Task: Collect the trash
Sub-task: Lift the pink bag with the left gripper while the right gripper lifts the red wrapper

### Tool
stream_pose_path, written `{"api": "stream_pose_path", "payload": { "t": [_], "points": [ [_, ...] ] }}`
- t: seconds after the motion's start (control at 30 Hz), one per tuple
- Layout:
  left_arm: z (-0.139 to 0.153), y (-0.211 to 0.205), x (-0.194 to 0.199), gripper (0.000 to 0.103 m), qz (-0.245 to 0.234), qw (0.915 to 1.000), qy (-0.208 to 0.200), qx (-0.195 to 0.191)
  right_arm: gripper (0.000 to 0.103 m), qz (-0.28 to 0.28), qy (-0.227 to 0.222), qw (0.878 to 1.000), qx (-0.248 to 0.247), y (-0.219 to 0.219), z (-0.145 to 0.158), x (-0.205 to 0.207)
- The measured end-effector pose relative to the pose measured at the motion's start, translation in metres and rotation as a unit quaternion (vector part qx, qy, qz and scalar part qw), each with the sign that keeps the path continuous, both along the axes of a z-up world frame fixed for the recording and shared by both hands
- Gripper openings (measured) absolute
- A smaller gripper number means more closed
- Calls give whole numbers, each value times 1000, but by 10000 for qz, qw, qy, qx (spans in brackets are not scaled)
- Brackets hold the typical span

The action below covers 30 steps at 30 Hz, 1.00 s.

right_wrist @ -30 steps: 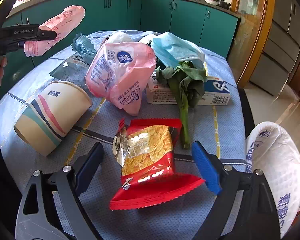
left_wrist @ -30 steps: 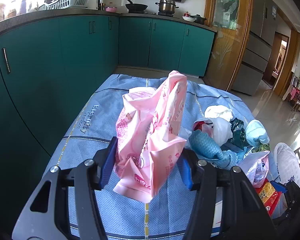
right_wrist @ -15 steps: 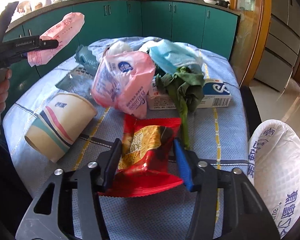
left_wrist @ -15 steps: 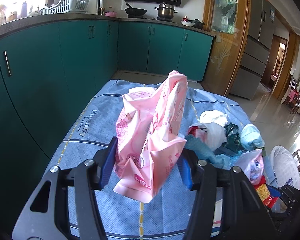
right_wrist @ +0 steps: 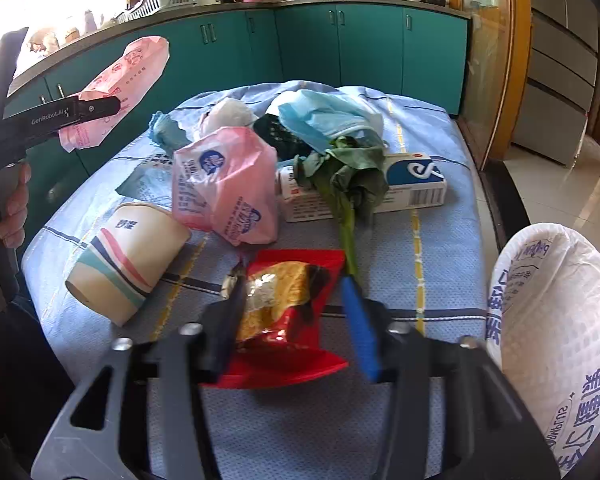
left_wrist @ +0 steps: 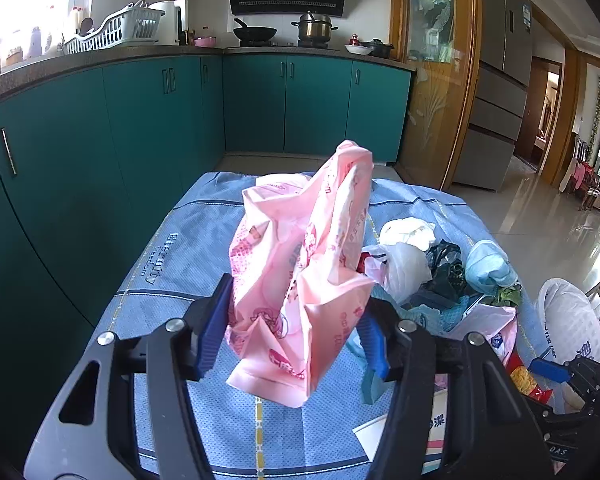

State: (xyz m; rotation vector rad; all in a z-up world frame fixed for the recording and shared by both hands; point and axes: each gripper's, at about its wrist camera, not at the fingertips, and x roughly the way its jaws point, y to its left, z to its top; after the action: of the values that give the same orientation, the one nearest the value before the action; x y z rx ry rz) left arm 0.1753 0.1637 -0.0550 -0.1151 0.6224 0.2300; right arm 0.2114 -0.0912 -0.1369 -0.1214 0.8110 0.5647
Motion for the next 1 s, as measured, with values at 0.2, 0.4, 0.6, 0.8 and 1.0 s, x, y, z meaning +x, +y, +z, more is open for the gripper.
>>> {"api": "stream_pose_path", "payload": {
  "t": [0.2, 0.4, 0.6, 0.8, 1.0],
  "points": [
    [-3, -1, 1, 61, -9, 10000, 47, 33, 71, 194, -239, 9993, -233, 12, 2, -8],
    [-2, 1, 0, 61, 3, 10000, 2, -6, 68, 274, -86, 9976, -626, 29, -16, -10],
    [1, 0, -3, 61, -17, 9999, -91, -55, 55, 281, -23, 9986, -442, 26, -15, -11],
    [3, -2, -4, 61, -40, 9998, -182, -82, 55, 219, -160, 9995, -189, 16, -2, -12],
    [9, -10, -8, 61, -121, 9991, -390, -105, 55, 63, -319, 9994, 102, -2, 11, -13]
  ]
}}
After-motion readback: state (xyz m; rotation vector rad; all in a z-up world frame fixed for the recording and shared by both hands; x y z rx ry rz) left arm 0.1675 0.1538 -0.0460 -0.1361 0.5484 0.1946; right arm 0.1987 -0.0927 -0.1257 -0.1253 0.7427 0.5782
